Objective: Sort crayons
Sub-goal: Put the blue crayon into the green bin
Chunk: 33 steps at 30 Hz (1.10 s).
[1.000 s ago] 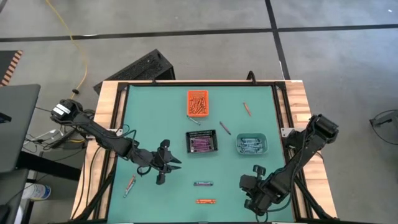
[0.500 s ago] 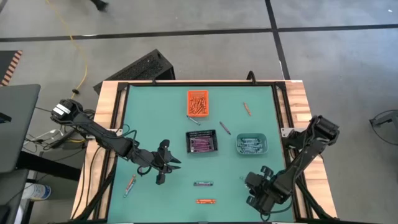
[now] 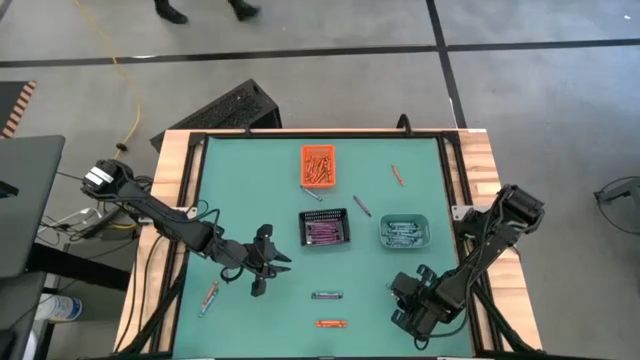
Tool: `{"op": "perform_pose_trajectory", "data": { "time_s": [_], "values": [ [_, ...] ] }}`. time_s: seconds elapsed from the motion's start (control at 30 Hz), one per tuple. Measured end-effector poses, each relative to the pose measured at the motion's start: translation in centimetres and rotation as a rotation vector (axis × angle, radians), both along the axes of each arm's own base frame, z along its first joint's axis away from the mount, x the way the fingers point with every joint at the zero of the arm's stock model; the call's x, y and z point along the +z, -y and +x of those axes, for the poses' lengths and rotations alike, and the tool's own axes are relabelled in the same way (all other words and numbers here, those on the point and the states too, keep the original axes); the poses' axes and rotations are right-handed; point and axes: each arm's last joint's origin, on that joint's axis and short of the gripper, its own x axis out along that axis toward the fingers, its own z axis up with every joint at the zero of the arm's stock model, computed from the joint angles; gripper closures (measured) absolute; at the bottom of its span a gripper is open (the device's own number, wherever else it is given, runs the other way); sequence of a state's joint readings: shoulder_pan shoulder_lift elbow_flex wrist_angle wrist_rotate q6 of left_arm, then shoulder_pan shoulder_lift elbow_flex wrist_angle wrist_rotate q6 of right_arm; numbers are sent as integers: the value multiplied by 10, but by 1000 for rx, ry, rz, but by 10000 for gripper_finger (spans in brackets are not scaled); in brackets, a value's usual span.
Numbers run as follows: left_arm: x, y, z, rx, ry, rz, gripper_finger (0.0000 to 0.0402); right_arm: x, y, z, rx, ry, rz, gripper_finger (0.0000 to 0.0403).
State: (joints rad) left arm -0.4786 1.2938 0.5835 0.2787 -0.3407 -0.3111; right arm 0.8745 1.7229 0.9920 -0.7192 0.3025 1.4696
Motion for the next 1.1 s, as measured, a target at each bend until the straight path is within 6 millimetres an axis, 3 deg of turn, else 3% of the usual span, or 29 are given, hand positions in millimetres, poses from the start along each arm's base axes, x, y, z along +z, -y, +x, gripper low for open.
{"op": "perform_pose_trajectory", "data": {
  "time_s": [0.73,1.1],
  "values": [
    [0,0,0,4,-3,4,313,-19,7,-7,-5,41,11,282],
    [0,0,0,5,-2,5,313,-20,8,-7,73,25,-14,372]
  ]
}}
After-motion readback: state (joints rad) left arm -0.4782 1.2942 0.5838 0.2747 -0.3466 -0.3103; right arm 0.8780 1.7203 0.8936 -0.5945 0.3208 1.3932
